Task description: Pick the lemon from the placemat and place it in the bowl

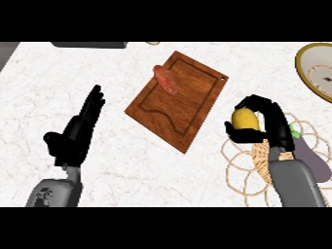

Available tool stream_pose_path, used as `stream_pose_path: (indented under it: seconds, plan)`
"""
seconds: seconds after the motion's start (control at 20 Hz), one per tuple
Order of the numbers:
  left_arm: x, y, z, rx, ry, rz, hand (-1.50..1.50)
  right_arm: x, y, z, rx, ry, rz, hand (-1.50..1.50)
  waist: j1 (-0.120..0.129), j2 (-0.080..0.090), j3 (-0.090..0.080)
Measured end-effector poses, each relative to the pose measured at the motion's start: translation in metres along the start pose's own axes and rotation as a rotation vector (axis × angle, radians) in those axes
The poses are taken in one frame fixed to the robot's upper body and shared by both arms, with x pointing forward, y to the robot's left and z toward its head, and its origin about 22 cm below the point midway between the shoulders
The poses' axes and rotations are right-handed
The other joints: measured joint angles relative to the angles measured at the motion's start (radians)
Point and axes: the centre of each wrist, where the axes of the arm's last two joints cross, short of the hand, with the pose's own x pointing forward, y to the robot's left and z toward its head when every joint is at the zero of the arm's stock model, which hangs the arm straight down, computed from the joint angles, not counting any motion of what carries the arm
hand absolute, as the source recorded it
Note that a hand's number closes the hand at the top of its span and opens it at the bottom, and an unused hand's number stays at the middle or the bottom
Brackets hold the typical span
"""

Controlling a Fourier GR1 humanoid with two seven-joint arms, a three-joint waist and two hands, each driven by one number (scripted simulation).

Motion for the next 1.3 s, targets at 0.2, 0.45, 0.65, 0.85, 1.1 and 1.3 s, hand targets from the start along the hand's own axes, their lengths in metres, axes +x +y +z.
stream_pose_path:
  seconds: [0.2,0.45,0.65,0.85,1.1,1.3]
  plan:
    - [0.005,0.0,-0.002,-0.005,-0.003,0.003,0.0,0.035,-0.001,-0.04,-0.157,-0.066,-0.039,1.5,0.006,0.001,0.001]
    - [0.003,0.003,-0.003,0.012,0.003,-0.003,0.0,0.083,-0.009,-0.065,-0.316,-0.185,0.02,1.5,-0.008,-0.004,0.0]
    - [0.004,0.011,0.0,0.014,0.006,-0.004,0.0,0.12,-0.019,-0.079,-0.41,-0.217,0.097,1.5,-0.015,-0.007,0.0]
    - [0.008,0.011,-0.002,0.023,0.006,0.003,0.0,0.161,-0.037,-0.089,-0.475,-0.186,0.161,1.5,-0.02,-0.008,0.0]
    - [0.011,0.006,-0.007,0.017,0.009,0.002,0.0,0.197,-0.059,-0.103,-0.534,-0.137,0.201,1.5,-0.021,-0.007,0.0]
    - [0.008,0.004,-0.006,0.019,0.01,0.003,0.0,0.211,-0.091,-0.112,-0.581,-0.106,0.205,1.5,-0.02,-0.007,0.0]
